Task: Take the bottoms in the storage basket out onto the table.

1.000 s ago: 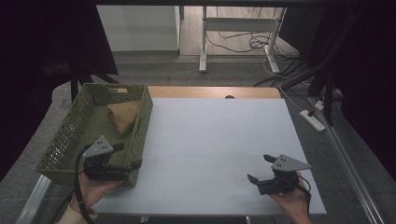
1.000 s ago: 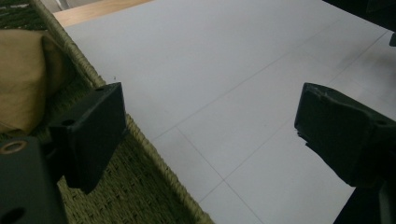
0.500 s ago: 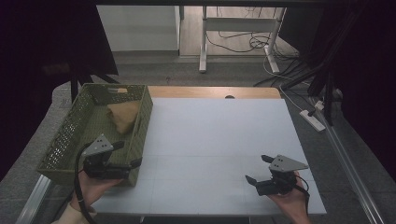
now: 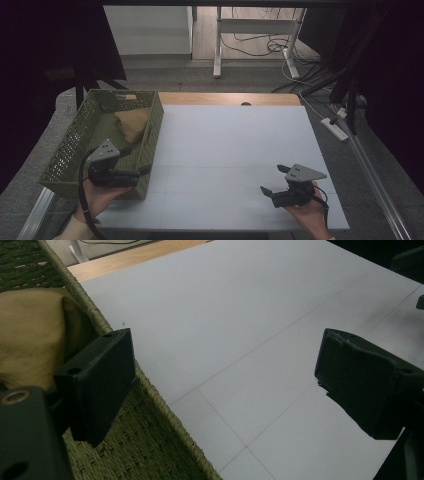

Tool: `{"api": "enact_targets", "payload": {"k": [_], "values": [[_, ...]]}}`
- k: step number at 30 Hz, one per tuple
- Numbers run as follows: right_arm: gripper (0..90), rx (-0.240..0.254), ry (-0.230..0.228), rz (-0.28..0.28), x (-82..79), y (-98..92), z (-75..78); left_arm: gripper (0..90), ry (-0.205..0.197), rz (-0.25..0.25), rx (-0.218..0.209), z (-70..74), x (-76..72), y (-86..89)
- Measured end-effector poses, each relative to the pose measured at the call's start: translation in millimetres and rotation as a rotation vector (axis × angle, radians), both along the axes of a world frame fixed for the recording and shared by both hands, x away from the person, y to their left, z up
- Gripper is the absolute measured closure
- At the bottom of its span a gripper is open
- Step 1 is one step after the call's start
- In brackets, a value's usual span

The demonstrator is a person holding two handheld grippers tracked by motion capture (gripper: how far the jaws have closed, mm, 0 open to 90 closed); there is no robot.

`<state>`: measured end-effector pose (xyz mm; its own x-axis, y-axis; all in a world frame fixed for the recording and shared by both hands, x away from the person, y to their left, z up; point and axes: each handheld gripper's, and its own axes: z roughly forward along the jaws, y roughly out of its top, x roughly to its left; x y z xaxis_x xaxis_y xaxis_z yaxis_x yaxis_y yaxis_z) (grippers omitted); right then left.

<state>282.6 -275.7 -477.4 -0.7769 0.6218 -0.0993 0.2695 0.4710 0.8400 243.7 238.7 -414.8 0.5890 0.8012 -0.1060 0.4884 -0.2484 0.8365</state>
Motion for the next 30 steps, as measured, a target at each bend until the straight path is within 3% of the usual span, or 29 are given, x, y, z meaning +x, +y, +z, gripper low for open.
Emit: {"api": "enact_targets", "payload": {"k": [4,14,30], "values": [[6.5,-0.001,0.0,0.004,0.4,0.8,-0.5,10.4,0.006,0.006,-0.024,2.1,3.1,2.3],[7.4,-0.007,-0.003,0.008,2.1,3.1,-1.1,10.5,0.006,-0.004,-0.01,6.8,11.5,0.0],[7.4,-0.01,0.014,0.01,4.4,3.5,-3.4,10.8,-0.006,0.009,-0.033,24.8,25.7,5.0]]}}
